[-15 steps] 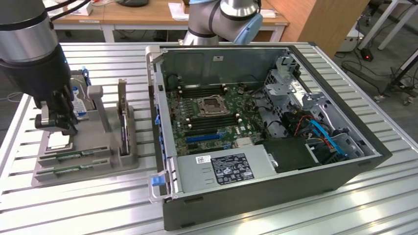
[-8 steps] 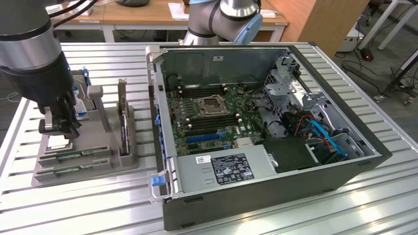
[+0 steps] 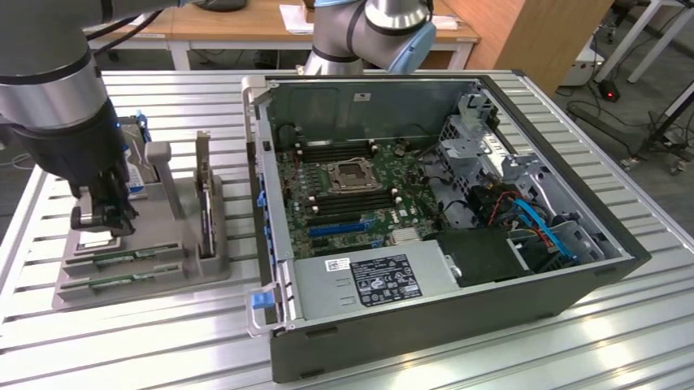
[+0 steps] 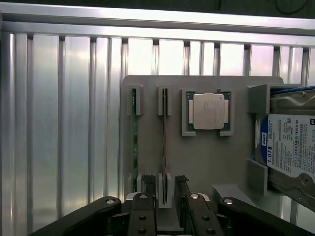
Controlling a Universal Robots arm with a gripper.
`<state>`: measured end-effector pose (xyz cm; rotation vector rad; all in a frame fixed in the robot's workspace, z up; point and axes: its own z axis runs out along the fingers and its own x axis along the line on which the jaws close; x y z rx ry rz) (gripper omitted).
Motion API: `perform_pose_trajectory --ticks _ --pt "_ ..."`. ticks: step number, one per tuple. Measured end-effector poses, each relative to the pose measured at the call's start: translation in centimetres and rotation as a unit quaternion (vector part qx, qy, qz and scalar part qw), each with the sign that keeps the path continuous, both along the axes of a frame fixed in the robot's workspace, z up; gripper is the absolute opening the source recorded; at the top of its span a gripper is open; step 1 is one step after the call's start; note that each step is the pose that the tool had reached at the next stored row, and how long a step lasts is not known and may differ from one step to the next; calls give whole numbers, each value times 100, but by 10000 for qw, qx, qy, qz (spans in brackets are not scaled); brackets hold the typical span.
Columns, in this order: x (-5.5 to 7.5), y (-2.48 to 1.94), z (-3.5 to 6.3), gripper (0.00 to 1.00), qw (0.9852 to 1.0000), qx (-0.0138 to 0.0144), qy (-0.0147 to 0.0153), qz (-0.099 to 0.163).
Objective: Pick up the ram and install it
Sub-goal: 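Pick up the ram and move it above insertion slot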
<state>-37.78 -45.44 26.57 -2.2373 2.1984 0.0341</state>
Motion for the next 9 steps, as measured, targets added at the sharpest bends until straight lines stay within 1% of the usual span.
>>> perform_pose_trajectory --ticks 9 --pt "0 0 -154 29 10000 0 0 9"
